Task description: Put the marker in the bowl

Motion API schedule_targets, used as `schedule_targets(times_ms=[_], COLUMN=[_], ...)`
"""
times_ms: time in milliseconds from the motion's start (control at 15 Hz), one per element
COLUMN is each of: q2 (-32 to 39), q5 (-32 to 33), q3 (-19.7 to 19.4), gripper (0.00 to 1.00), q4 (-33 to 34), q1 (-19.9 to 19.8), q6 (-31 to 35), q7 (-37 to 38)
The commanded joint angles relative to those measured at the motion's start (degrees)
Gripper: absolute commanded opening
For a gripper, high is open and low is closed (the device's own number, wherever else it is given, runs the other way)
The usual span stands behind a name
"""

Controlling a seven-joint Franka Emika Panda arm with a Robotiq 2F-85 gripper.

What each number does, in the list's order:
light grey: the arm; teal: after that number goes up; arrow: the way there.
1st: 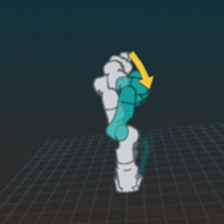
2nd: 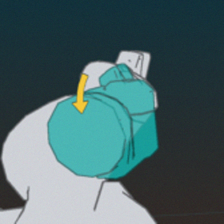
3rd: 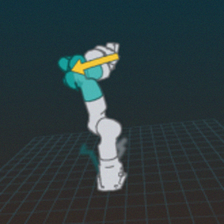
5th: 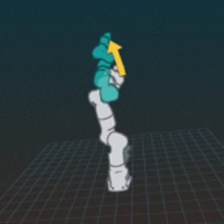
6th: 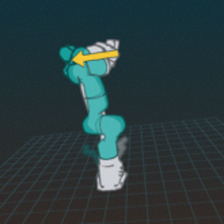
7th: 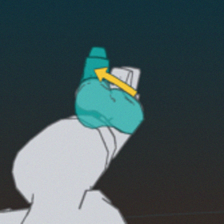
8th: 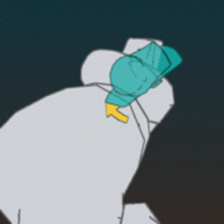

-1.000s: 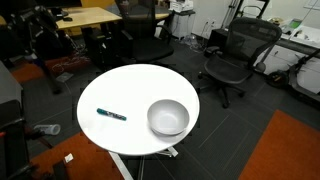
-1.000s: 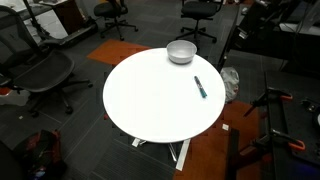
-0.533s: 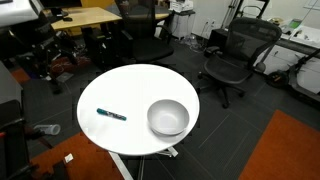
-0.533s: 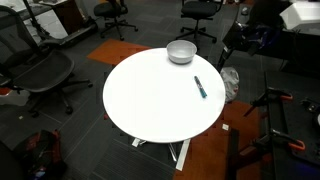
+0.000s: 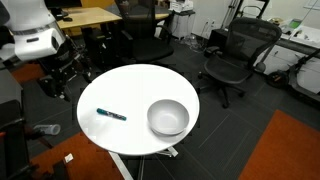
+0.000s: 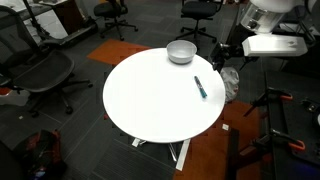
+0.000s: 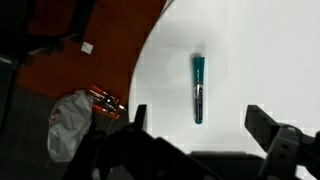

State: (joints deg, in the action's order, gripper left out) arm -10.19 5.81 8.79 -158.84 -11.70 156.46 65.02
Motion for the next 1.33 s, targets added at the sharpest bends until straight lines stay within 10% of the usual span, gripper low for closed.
schedule_targets(times_ms=[0, 667, 1267], q2=[6.96, 22.67, 30.71], q5=[6.1, 1.2, -12.2], q3=[-0.96, -10.09, -10.23], gripper=[1.0, 1.0, 1.0], q4=[2.92, 12.63, 20.15], q1=[-0.37, 7.75, 8.87], q6=[2.6, 5.65, 5.42], q7=[7.53, 4.7, -10.12])
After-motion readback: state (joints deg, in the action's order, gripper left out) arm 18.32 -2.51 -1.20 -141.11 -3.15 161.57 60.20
